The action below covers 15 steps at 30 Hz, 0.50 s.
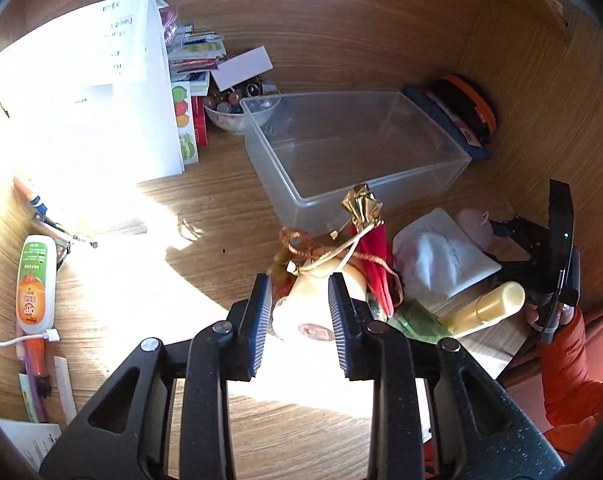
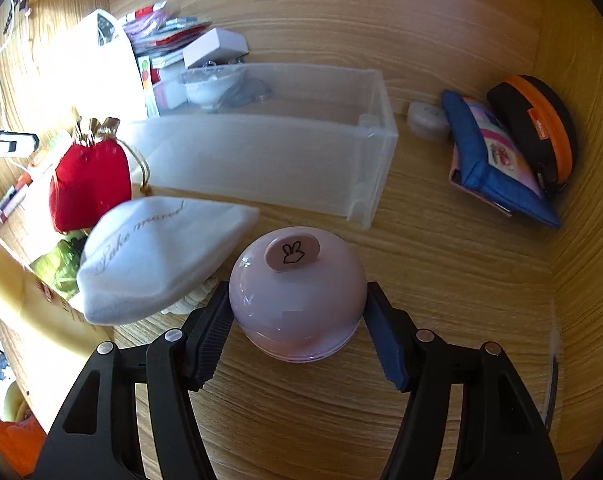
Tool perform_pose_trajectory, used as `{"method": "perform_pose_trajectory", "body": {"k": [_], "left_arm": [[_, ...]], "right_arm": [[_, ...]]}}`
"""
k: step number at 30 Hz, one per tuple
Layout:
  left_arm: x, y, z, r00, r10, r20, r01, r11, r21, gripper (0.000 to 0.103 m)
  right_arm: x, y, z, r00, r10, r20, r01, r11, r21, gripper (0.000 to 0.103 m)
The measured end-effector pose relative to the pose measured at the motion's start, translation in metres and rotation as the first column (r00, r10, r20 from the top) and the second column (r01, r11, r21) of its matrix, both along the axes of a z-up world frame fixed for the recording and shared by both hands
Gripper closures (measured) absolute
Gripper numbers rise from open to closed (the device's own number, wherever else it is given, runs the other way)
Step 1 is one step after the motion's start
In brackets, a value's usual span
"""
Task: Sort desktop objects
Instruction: 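Set the pink container on the desk with the right tool while the left tool releases the pouch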
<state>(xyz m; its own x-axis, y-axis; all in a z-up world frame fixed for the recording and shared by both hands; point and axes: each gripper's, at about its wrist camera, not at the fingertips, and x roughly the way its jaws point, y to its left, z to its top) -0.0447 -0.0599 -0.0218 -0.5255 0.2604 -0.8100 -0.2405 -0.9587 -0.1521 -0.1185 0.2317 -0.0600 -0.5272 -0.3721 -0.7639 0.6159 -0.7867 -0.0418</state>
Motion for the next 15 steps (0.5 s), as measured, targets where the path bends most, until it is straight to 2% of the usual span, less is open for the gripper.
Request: {"method": "perform_pose_trajectory", "body": {"k": [2, 4, 8, 10, 15], "left_arm": [[0.003, 0.000, -0.002, 1.000, -0.003, -0.003, 0.003, 1.000, -0.002, 0.069], [0.005, 0.002, -0.004, 1.000, -0.008, -0.012, 0.008, 1.000, -0.004, 0.060], [0.009, 0.006, -0.005, 0.999, -0.025, -0.039, 0.024, 0.999, -0.021, 0.057], [0.011, 0.007, -0.005, 0.998, -0.025, -0.056, 0.024, 0.999, -0.032, 0.052], [0.015, -0.001, -0.005, 0.997, -0.011, -0.081, 0.007, 0.999, -0.040, 0.047]], "right_arm": [[0.001, -0.001, -0.004, 1.000, 0.002, 0.008, -0.002, 1.000, 0.009, 0.042], [0.004, -0.001, -0.006, 1.000, 0.001, 0.004, -0.001, 1.000, 0.025, 0.042], [0.013, -0.001, -0.004, 0.999, -0.003, -0.039, 0.006, 0.997, 0.077, 0.038], [0.017, 0.003, 0.001, 0.998, -0.008, -0.060, 0.014, 0.995, 0.102, 0.036], [0.030, 0.009, 0.024, 0.984, -0.016, -0.179, 0.053, 0.978, 0.204, 0.036]]}}
